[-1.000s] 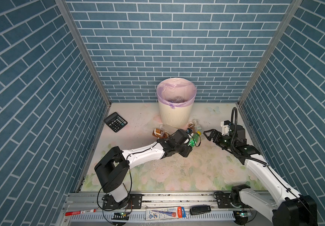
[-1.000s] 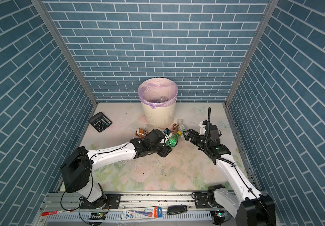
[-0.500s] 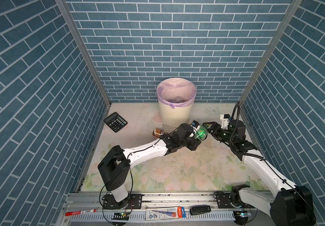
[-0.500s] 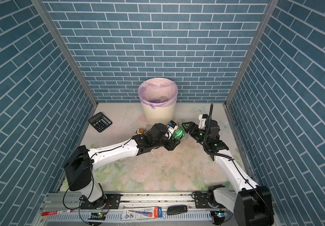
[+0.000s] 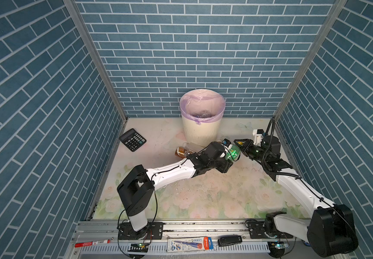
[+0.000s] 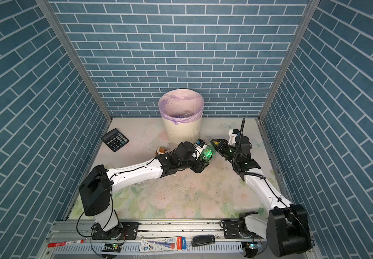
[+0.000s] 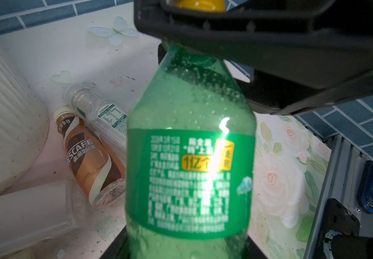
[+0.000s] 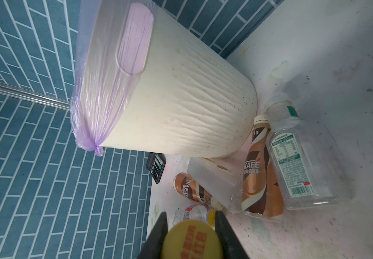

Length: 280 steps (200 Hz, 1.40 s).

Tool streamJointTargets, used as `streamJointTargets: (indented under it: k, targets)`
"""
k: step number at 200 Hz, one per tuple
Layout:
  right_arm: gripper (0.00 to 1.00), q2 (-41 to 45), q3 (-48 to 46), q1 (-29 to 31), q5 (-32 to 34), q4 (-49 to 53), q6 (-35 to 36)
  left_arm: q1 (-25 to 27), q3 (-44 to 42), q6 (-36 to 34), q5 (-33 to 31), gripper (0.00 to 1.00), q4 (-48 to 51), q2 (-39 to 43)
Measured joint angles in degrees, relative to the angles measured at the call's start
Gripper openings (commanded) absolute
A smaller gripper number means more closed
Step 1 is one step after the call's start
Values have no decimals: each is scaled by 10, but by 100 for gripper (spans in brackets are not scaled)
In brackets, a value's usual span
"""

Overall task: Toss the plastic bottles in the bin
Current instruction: 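Hold the green bottle up while the right gripper closes on its yellow cap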

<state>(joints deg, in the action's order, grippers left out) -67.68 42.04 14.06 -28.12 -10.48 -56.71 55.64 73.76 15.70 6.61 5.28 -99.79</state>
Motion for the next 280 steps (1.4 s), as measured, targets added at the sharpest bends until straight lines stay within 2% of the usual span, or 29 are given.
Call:
streamJointTargets:
  k: [54,109,185,235,280]
  targets:
    - [11,-6,0,0,-2,-6,0,0,2,0,-5,67,4,-2]
    - [5,-10,0,0,-2,-7,0,0,3,1,-10,76,3,-2]
    - [3,-18,0,-5,-2,-8,0,2,3,1,-22,99,4,-2]
    - [2,-19,10,-29,-2,7,4,2,9,-1,-33,99,11,-2]
    - [2,-19,84,-56,0,32,17,-3,53,-21,-51,99,30,5]
